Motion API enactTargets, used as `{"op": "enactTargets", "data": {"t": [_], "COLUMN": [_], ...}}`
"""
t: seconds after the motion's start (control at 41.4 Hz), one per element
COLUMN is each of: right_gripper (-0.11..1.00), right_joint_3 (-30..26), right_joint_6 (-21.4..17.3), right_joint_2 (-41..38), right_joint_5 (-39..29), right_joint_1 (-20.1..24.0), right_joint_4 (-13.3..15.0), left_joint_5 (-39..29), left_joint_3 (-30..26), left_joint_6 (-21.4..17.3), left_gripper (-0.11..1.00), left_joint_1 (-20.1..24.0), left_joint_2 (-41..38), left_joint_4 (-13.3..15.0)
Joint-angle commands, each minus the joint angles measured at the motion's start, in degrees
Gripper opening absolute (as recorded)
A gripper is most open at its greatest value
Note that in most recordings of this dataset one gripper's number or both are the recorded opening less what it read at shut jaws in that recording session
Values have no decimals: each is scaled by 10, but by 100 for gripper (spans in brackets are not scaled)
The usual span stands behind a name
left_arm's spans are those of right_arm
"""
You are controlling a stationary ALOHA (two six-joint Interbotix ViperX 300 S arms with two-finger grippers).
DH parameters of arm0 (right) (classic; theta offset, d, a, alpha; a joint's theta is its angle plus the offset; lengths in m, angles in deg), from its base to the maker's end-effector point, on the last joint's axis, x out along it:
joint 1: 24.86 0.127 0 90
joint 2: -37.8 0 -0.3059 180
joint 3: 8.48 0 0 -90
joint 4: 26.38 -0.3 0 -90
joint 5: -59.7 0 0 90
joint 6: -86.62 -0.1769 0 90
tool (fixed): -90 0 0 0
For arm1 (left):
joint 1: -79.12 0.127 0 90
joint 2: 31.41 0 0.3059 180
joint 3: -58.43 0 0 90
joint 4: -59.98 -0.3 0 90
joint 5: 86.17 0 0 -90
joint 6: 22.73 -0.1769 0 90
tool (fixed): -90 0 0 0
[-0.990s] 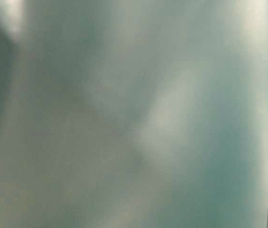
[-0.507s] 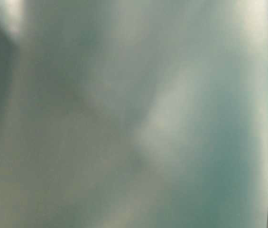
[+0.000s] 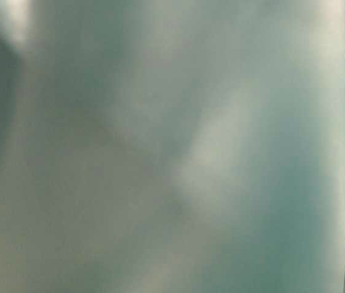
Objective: Scoop the yellow hexagonal prism block from the bowl with a spoon using the right arm.
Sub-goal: 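Lift the pink spoon and carry it toward the white bowl, then lower the spoon bowl into the white bowl beside the yellow block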
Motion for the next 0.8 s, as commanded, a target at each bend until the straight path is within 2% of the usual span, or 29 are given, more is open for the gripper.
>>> {"op": "enactTargets", "data": {"t": [0.0,0.072,0.193,0.507,0.772], "right_gripper": [24,24,24,24,24], "right_joint_3": [-39,-69,-110,-201,-315], "right_joint_6": [14,27,39,40,35], "right_joint_2": [30,42,41,6,-60], "right_joint_5": [-84,-170,-273,-427,-606], "right_joint_1": [-37,-74,-120,-217,-274], "right_joint_4": [-1,1,5,41,77], "left_joint_5": [-2,-2,-2,-2,-1], "left_joint_3": [-9,-9,-10,-10,-9], "left_joint_6": [0,0,-1,-2,-2], "left_gripper": [0,0,0,0,0], "left_joint_1": [1,1,1,1,1], "left_joint_2": [-4,-4,-4,-4,-4], "left_joint_4": [-2,-2,-2,-2,-2]}}
